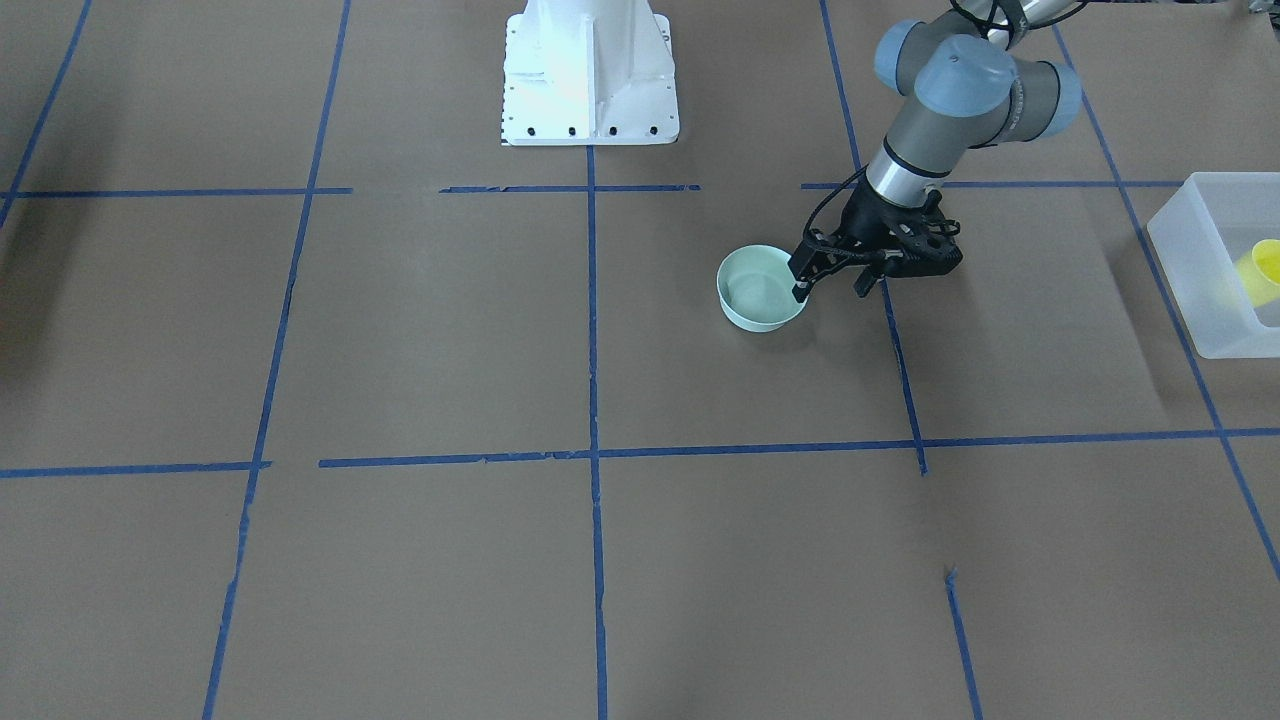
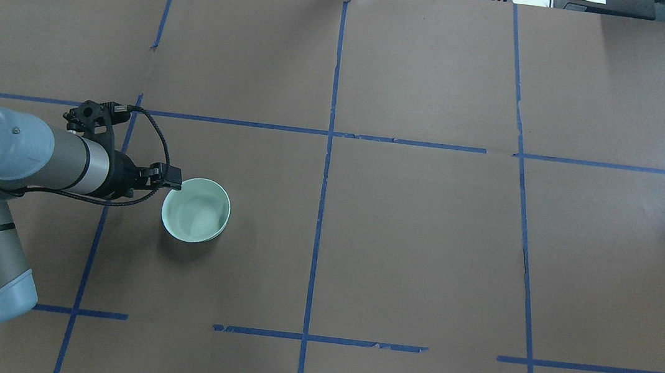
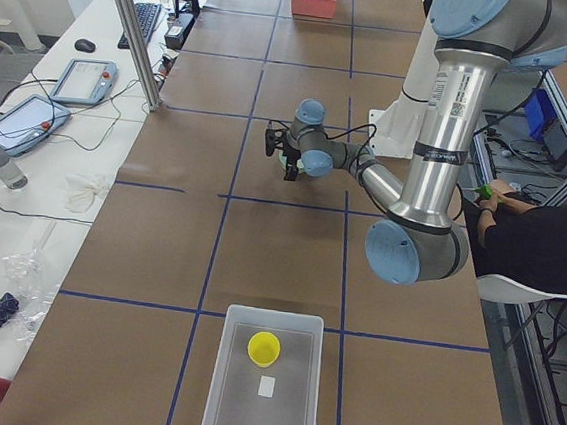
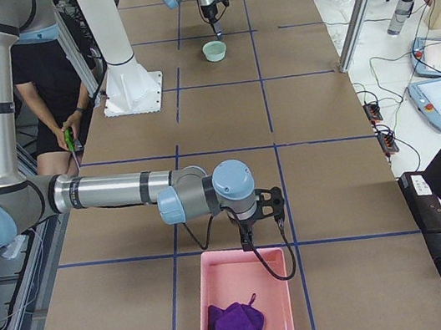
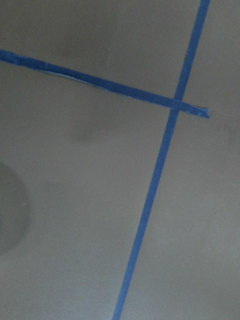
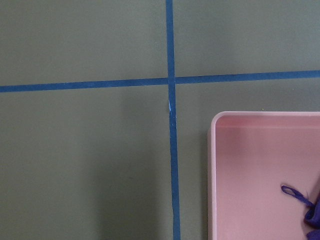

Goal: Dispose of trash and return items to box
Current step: 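Reach the left gripper toward the pale green bowl, then grasp the rim of the pale green bowl with the left gripper and lift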

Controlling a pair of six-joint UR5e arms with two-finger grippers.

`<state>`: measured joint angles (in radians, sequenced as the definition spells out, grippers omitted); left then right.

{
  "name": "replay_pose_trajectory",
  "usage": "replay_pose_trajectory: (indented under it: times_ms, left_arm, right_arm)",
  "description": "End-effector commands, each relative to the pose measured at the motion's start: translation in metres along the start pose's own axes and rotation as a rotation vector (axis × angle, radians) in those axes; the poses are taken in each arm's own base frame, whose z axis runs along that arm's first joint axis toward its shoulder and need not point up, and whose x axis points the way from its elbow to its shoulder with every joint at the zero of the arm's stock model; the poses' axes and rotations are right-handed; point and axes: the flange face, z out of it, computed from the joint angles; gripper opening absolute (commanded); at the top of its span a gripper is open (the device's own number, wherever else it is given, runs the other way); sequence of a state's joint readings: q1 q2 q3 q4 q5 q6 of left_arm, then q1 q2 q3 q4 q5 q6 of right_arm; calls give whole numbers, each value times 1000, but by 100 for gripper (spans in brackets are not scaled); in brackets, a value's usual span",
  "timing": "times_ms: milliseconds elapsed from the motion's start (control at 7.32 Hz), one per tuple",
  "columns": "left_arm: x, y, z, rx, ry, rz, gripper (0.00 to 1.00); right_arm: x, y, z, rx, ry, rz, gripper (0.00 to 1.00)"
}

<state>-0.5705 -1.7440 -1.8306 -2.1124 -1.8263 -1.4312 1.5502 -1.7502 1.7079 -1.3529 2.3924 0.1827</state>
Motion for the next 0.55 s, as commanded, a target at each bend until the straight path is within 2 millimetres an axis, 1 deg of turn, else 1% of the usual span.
replay_pose_trajectory:
  times_ms: [0,137,273,410]
  left_arm:
    - [7,18,16,-17,-12,-8,100]
    - [9,27,19,-31,-11,-6,99]
    - [10,31,21,-37,-17,-5,73]
    - [21,39,27,-56,-53,-3,39]
  right_arm:
    - [-6,-2,-3,9,-2,-7,100]
    - [-6,-3,-3,10,3,6,100]
    - [-8,-3,-2,7,1,6,100]
    - [-10,-3,-5,13,3,13,100]
